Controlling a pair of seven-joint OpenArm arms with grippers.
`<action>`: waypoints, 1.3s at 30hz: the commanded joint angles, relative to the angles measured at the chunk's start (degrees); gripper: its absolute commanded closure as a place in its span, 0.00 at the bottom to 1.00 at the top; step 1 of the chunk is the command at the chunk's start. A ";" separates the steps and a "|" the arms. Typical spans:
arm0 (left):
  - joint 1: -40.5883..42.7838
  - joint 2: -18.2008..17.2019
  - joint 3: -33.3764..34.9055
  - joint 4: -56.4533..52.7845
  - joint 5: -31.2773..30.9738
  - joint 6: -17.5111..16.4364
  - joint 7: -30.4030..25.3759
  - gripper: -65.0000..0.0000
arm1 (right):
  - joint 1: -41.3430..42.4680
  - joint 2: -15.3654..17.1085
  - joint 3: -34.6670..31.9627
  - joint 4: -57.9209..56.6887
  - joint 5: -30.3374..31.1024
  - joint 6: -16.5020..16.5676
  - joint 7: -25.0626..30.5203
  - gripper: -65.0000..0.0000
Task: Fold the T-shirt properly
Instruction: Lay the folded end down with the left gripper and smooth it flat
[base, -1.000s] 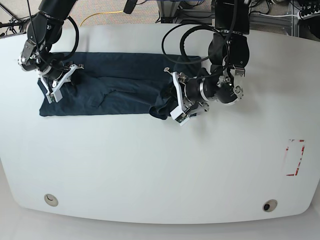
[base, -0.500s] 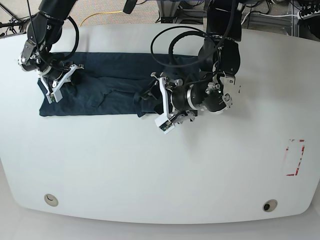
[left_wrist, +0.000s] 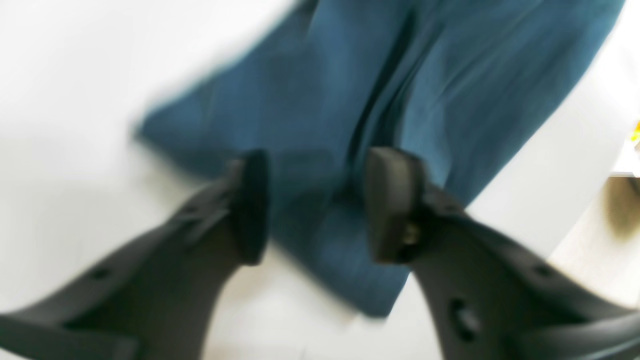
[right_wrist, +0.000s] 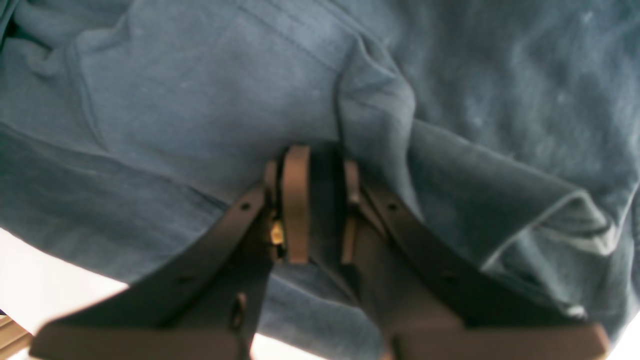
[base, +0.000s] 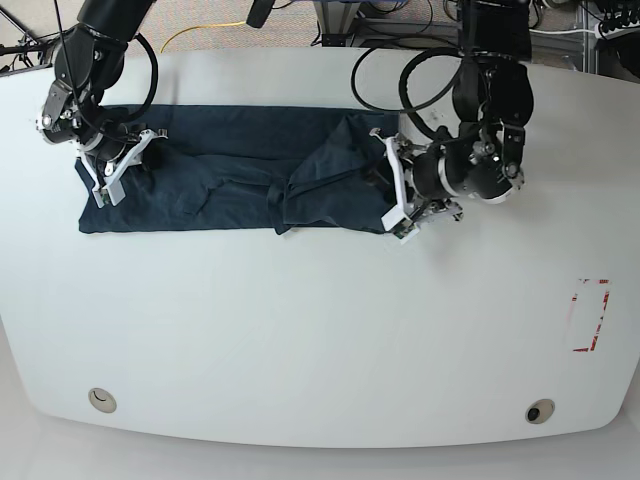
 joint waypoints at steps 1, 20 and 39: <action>-0.56 -1.74 -2.08 3.32 -1.27 -0.32 -1.93 0.63 | 0.31 0.60 0.06 0.43 -0.61 0.03 -0.64 0.88; -3.46 1.68 9.70 -2.31 7.25 -0.23 -2.02 0.85 | -0.05 -0.54 0.23 0.43 -0.61 0.03 -0.46 0.88; -9.62 5.55 16.65 0.68 7.61 -4.93 -1.93 0.85 | -0.05 -0.63 0.32 0.43 -0.52 0.03 -0.46 0.88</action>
